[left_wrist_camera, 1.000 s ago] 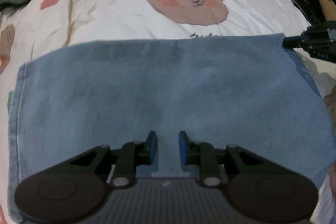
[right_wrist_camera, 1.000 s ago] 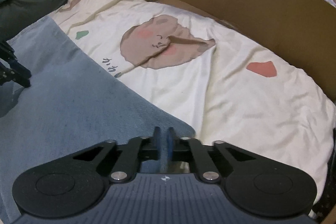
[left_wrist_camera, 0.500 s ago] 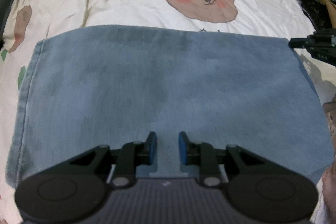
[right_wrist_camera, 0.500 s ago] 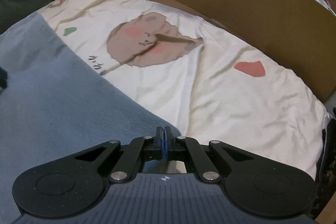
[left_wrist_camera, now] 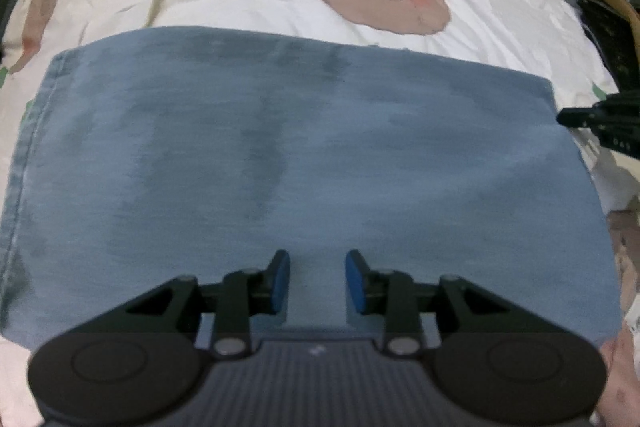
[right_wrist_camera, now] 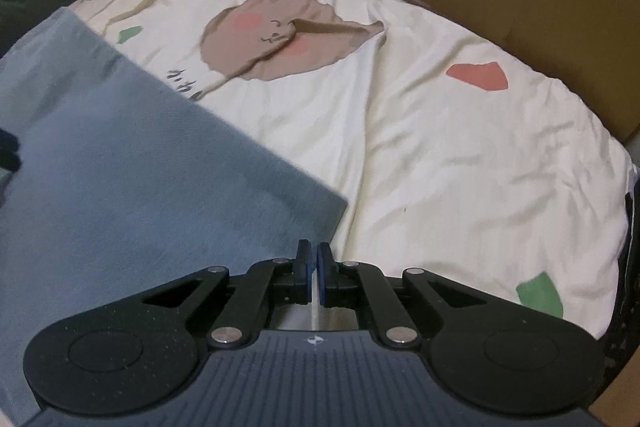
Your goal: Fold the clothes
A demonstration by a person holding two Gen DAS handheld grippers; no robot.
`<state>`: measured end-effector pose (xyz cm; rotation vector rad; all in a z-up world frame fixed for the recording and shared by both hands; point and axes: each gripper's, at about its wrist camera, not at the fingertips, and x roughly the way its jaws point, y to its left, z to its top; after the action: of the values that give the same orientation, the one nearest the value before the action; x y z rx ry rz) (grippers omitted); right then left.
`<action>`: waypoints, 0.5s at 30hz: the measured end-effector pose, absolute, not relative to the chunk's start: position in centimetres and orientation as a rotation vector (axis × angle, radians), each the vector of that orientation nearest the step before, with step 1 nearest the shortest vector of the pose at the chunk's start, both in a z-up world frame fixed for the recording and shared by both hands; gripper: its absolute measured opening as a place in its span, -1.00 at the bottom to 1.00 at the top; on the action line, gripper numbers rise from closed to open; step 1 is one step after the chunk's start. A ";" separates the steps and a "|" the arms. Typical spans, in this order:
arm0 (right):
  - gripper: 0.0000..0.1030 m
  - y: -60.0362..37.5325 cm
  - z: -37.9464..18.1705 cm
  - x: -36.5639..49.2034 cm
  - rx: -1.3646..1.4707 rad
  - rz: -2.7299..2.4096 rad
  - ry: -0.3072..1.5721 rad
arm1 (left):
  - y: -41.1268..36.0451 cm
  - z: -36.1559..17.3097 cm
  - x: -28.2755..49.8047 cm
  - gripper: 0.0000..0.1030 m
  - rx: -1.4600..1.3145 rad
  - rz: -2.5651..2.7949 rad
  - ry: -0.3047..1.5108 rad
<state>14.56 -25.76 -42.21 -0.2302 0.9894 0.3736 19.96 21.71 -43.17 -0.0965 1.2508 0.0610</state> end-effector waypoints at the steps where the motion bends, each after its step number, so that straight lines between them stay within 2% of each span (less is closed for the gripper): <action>1: -0.89 -25.7 -42.1 14.1 -0.244 0.385 0.989 | 21.3 -43.1 19.8 -0.36 -0.097 0.051 1.252; 6: -0.90 -25.2 -41.6 11.5 -0.287 0.434 1.001 | 19.3 -43.0 18.6 -0.26 -0.068 0.002 1.261; 13: -0.88 -23.6 -40.3 9.4 -0.265 0.481 0.970 | 17.8 -42.6 17.6 -0.25 -0.065 -0.032 1.268; 15: -0.57 -22.7 -40.1 9.1 -0.285 0.512 0.962 | 17.6 -42.5 17.4 -0.25 -0.068 -0.040 1.270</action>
<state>9.09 -22.70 -40.10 -0.2851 0.9621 0.5125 17.40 17.56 -42.52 -0.0679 1.2699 -0.0403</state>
